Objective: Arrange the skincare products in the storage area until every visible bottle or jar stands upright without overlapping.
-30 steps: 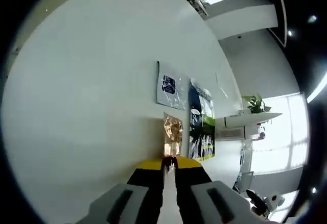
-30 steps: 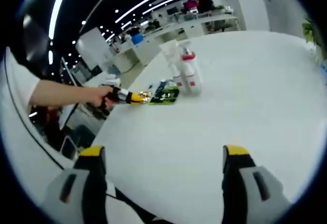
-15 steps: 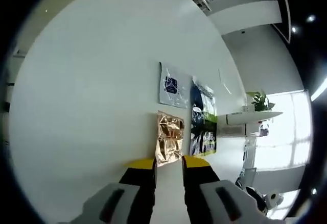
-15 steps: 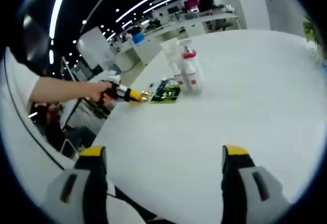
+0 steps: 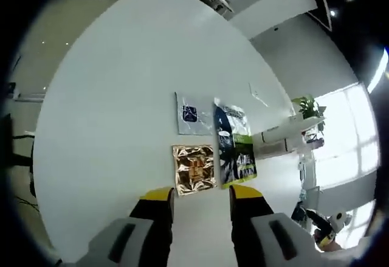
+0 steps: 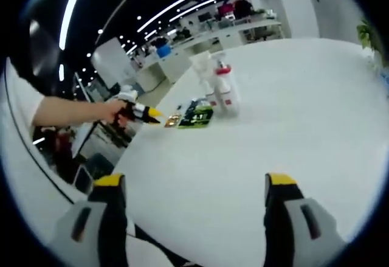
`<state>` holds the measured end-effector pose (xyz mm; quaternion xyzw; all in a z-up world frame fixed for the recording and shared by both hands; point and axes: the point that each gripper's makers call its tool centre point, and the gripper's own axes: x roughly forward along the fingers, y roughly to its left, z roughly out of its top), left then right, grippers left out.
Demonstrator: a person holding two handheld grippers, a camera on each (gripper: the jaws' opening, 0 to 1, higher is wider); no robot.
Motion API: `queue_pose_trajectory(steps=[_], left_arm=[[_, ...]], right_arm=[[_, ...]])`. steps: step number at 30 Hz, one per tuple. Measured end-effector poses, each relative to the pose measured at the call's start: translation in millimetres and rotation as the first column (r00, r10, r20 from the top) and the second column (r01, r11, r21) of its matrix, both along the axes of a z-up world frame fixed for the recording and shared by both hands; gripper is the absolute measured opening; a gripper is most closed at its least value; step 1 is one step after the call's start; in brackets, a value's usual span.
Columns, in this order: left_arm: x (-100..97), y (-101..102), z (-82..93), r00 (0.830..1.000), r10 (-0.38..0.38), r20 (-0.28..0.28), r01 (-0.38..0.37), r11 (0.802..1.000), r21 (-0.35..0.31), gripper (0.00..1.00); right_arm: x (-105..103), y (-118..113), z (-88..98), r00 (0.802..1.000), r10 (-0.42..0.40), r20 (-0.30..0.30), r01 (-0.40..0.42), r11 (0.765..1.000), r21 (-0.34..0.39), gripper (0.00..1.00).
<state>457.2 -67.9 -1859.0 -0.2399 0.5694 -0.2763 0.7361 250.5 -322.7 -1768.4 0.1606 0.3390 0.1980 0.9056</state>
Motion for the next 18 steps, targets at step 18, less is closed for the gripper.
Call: queue_pose_trajectory(steps=[18], left_arm=[[-57.5,3,108.7,0.855,0.055,0.516,-0.065,0.998,0.002,0.70]], right_arm=[[43,15,26.7,0.986,0.112,0.124,-0.119,0.992,0.051,0.99]])
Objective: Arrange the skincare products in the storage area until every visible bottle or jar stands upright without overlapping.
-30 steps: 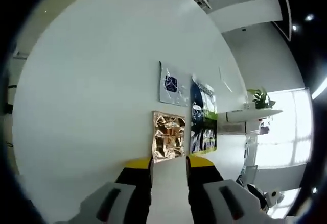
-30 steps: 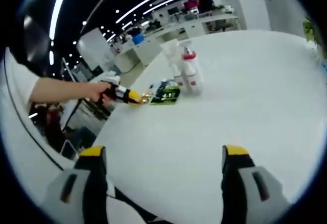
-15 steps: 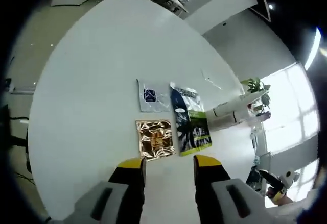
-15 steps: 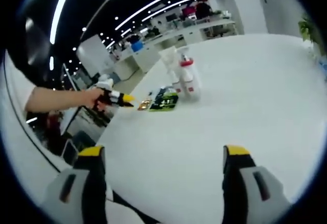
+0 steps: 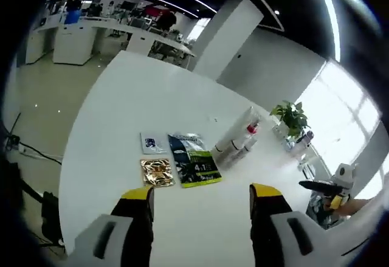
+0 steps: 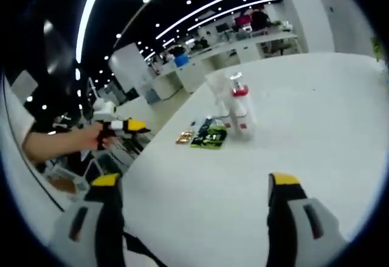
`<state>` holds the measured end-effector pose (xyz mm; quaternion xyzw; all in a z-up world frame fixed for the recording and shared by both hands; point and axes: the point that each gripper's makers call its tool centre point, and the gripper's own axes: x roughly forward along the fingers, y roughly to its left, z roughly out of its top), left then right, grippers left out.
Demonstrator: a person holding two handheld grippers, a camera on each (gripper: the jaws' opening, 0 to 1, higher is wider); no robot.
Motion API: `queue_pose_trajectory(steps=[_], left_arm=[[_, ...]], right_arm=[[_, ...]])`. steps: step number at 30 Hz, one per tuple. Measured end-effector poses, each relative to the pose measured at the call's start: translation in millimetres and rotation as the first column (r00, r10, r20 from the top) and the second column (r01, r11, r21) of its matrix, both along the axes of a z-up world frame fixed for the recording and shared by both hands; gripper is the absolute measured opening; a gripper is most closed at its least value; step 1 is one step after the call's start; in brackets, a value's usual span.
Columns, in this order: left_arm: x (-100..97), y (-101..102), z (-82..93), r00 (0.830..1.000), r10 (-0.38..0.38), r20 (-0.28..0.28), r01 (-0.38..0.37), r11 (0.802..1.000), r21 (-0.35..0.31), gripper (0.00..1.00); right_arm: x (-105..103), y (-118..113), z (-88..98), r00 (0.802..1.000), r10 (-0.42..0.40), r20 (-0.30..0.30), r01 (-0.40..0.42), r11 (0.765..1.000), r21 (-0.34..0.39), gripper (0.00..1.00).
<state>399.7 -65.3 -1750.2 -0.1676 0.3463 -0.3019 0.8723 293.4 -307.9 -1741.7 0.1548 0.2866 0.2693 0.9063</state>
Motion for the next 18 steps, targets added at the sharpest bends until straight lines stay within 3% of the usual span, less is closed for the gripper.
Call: queue_pose_trajectory(steps=[6,10,18], left_arm=[[-9.9,-5,44.3,0.990,0.034,0.139,-0.031,0.999,-0.024,0.79],[-28.1,-16,80.5,0.973,0.112,0.204,-0.092,0.990,-0.106,0.86],[-58.8,-35,101.2,0.948,0.110,0.300,-0.090,0.993,-0.077,1.00]], right_arm=[[14,6,28.4,0.997,0.025,0.074,-0.026,0.999,0.020,0.99],[23,5,49.2,0.991,0.051,0.127,-0.053,0.998,0.018,0.99],[24,-9,67.0,0.982,0.051,0.181,-0.048,0.999,-0.020,0.99]])
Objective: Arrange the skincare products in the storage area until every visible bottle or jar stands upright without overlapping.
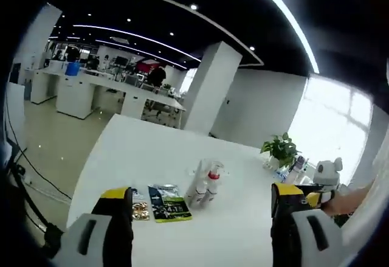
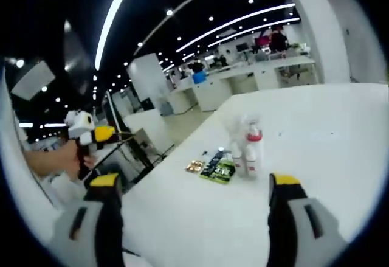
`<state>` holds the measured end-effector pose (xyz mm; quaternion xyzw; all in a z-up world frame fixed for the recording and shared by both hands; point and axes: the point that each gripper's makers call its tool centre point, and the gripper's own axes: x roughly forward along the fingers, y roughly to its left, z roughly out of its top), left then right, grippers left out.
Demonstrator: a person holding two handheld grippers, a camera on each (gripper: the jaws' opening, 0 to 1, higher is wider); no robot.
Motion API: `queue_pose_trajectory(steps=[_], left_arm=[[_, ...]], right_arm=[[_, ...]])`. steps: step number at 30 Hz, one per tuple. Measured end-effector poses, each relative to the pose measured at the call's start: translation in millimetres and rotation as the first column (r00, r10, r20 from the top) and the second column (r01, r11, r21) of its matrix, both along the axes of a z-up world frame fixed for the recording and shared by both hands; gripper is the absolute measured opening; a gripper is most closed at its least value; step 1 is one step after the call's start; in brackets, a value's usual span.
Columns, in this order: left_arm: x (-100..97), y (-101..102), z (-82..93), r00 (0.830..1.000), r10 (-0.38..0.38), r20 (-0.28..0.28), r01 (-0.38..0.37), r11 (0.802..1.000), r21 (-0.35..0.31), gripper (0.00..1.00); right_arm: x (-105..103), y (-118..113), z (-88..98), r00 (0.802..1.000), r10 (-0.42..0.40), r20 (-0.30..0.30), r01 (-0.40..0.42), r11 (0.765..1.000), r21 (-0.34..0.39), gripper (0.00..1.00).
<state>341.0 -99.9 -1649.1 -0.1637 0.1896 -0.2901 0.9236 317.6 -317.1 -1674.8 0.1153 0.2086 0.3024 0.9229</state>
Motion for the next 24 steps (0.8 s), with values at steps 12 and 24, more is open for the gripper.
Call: queue_pose_trajectory(steps=[12,24], left_arm=[[-18.2,0,7.8,0.992,0.040,0.121,-0.053,0.993,0.103,1.00],[-17.3,-1,3.9,0.991,0.080,0.106,-0.090,0.992,0.091,1.00]], right_arm=[[5,-7,19.2,0.996,-0.056,0.067,0.057,0.998,-0.009,0.99],[-3,0,9.7,0.999,-0.016,0.037,0.017,0.999,-0.033,0.99]])
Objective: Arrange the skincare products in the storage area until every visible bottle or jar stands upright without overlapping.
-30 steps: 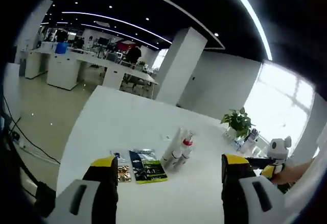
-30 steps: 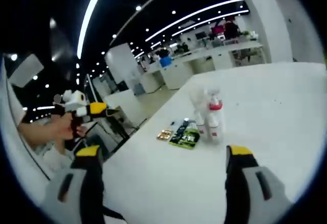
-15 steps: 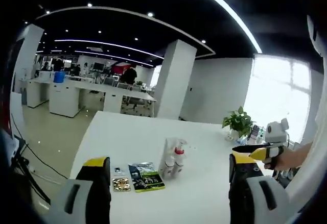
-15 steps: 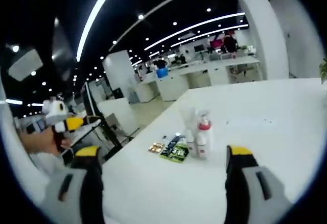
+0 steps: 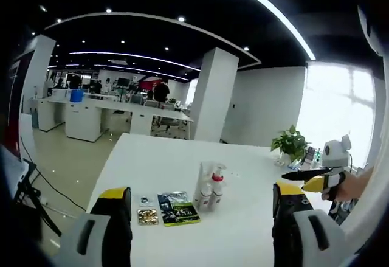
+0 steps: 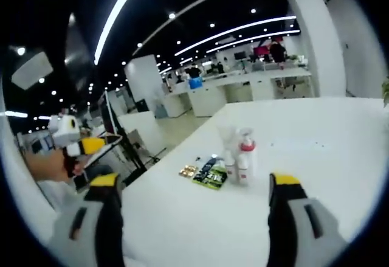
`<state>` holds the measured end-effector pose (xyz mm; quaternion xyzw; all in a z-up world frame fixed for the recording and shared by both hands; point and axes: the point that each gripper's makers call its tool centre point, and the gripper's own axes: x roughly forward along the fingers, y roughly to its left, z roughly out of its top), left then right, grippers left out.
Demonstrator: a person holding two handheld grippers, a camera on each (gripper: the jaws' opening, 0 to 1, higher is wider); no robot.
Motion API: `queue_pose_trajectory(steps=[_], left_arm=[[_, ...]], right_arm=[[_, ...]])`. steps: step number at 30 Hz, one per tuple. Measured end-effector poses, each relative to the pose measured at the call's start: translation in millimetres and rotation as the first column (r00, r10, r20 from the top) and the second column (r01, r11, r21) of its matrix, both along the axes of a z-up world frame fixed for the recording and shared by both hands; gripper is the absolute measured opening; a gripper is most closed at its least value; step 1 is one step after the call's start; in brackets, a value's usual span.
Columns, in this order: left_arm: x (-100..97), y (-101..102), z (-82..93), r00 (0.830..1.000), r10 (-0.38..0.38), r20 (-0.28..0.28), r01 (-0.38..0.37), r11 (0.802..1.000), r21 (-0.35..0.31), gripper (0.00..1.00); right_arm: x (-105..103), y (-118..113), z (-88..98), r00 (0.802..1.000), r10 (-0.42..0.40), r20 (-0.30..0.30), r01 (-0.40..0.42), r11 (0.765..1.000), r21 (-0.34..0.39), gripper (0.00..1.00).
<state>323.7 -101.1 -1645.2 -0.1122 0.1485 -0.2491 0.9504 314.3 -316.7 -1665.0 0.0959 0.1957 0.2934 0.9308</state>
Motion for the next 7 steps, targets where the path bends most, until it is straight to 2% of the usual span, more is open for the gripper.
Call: queue_pose_trajectory(steps=[7], left_arm=[[-1.5,2.0,-3.9,1.000,0.009,-0.008,-0.009,1.000,0.017,1.00]], right_arm=[[0.4,-0.7,-2.7,1.000,0.006,-0.009,-0.006,1.000,-0.006,0.99]])
